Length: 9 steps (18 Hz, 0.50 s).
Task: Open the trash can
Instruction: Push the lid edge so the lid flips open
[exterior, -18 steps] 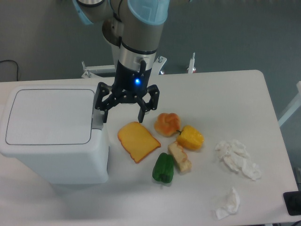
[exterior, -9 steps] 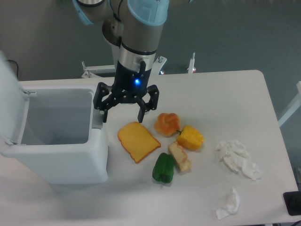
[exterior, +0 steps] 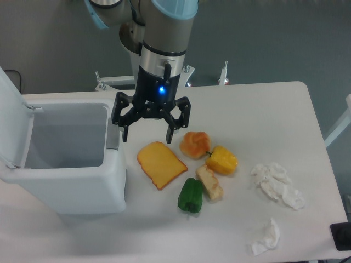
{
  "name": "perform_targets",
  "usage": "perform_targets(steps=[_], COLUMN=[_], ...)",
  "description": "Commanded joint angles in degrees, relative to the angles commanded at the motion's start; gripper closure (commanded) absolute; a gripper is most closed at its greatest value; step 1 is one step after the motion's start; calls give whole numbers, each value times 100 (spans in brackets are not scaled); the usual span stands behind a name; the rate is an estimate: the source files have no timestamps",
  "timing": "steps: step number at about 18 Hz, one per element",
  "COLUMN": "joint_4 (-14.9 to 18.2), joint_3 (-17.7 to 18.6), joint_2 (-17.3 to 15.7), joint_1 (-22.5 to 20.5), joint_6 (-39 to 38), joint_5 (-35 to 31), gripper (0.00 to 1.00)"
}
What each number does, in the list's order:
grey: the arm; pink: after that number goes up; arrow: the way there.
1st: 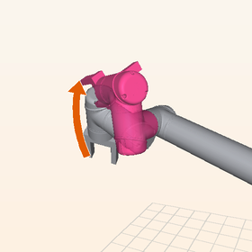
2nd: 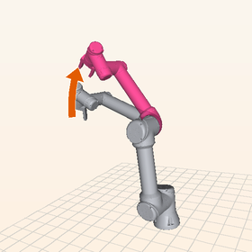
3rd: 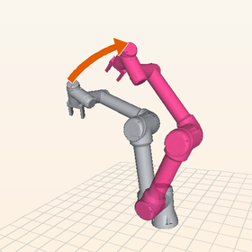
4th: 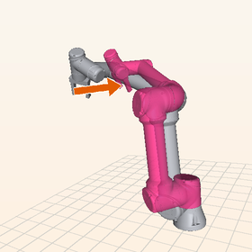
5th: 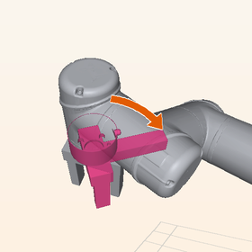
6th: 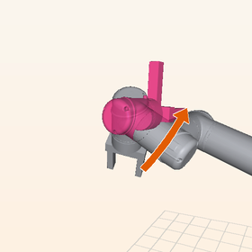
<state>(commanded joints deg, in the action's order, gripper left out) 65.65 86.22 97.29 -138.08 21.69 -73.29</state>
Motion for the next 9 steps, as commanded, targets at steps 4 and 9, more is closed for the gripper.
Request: perform_targets(steps=[4, 9], joint_4=[-17, -9], joint_3=[0, 44], joint_2=[53, 105], joint_1=[9, 9], joint_6=[747, 2022], joint_5=[-640, -1274], gripper=[0, 0])
